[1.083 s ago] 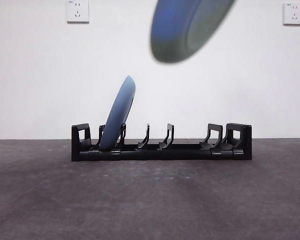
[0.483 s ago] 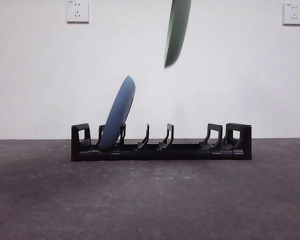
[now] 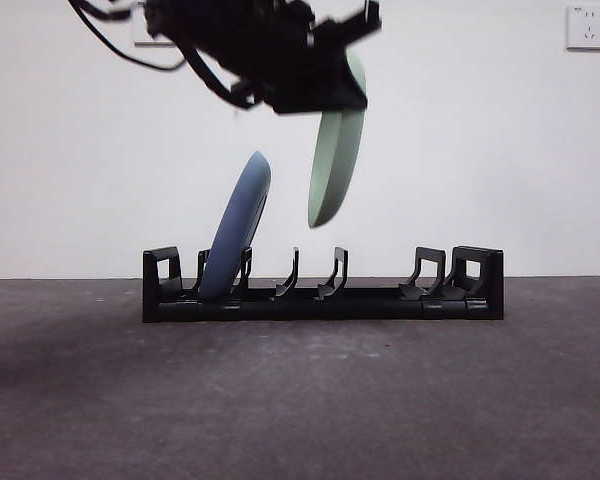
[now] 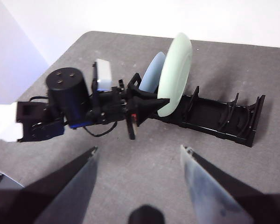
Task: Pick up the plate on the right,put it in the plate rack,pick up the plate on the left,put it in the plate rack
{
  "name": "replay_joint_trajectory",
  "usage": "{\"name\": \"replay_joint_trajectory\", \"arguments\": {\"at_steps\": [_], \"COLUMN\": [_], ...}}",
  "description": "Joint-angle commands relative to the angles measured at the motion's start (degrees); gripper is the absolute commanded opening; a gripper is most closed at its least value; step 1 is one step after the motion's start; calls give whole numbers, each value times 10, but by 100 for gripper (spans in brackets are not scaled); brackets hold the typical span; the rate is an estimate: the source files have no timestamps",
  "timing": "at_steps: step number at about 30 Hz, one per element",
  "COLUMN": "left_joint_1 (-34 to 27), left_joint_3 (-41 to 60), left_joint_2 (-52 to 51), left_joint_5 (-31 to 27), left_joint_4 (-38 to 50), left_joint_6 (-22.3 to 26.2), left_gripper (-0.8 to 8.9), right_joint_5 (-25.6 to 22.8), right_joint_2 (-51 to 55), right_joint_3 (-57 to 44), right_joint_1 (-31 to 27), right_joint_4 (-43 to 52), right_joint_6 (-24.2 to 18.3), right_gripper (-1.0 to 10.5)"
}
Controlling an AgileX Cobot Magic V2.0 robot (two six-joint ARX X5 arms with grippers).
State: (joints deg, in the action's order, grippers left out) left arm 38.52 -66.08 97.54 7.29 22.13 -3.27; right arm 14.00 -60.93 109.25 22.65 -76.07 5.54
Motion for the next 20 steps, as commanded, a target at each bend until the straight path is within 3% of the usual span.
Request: {"name": "replay_joint_trajectory", "arguments": {"at_steps": [1,8,20], "left_joint_1": [-8,-21,-34], "left_joint_3": [-31,-84,-86], "left_joint_2": [29,83,126], "left_joint_5": [8,2,2], "left_joint_4": [13,-6,-38], "left_joint_6": [-1,-1,-1], "left_gripper": [-9,-9,-9], "right_joint_5": [1,10,10], "right_joint_2": [-4,-8,-16], "right_joint_3": [-3,-3,-3], "right_joint_1": [2,2,2], "right_joint_4": [2,-2,-3], "right_joint_6": [-12,-18,-30], "right_gripper": [301,301,301]}}
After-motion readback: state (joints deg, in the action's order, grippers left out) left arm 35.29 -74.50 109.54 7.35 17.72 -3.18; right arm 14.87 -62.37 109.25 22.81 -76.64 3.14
